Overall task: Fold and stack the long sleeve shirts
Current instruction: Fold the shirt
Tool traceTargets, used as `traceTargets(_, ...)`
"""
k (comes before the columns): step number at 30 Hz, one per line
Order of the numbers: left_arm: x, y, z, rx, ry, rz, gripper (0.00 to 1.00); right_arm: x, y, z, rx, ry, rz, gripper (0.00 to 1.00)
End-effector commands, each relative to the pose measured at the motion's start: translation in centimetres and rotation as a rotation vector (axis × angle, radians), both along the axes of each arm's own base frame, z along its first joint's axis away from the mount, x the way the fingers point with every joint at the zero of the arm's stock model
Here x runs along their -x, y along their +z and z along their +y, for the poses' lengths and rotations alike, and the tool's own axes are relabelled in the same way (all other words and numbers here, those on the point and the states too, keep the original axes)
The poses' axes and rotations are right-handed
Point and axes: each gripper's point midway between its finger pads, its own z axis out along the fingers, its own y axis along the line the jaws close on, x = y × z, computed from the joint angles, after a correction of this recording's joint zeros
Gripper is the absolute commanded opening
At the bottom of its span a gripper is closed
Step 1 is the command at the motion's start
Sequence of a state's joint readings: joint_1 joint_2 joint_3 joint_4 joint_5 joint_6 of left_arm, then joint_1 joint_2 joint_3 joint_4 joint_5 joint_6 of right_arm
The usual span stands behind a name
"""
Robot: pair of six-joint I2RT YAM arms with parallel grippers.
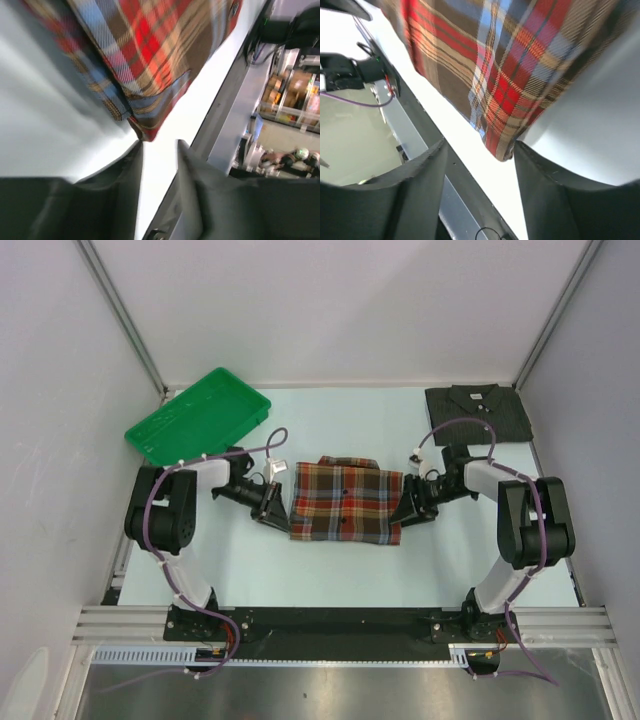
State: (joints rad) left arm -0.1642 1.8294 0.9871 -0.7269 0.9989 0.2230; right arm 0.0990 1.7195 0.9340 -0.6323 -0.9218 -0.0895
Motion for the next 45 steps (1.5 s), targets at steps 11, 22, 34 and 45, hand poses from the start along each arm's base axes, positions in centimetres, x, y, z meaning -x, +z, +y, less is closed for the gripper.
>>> traceTargets(11,-18.4,7.1,0.9,-0.072,0.014,-0.558,0.67,-16.4,4.9,-4.5,0.113,-0.046,-0.451,0.63)
traceTargets(22,-20.6,4.4,-1.8,-0.098,-0.110,-0.628,0.68,-17.6,1.8,-1.3,0.101,0.128,-0.485,0.65)
traceTargets(34,-17.7,3.1,-3.2,-0.044,-0.160,-0.550,0.47,-16.3,0.5,-0.6,0.101,0.181,-0.473,0.43)
traceTargets(45,-16.2,6.9,-2.5,-0.001,-0.154,-0.568,0.00,-15.6,6.1,0.0,0.047,0.159,-0.565,0.00)
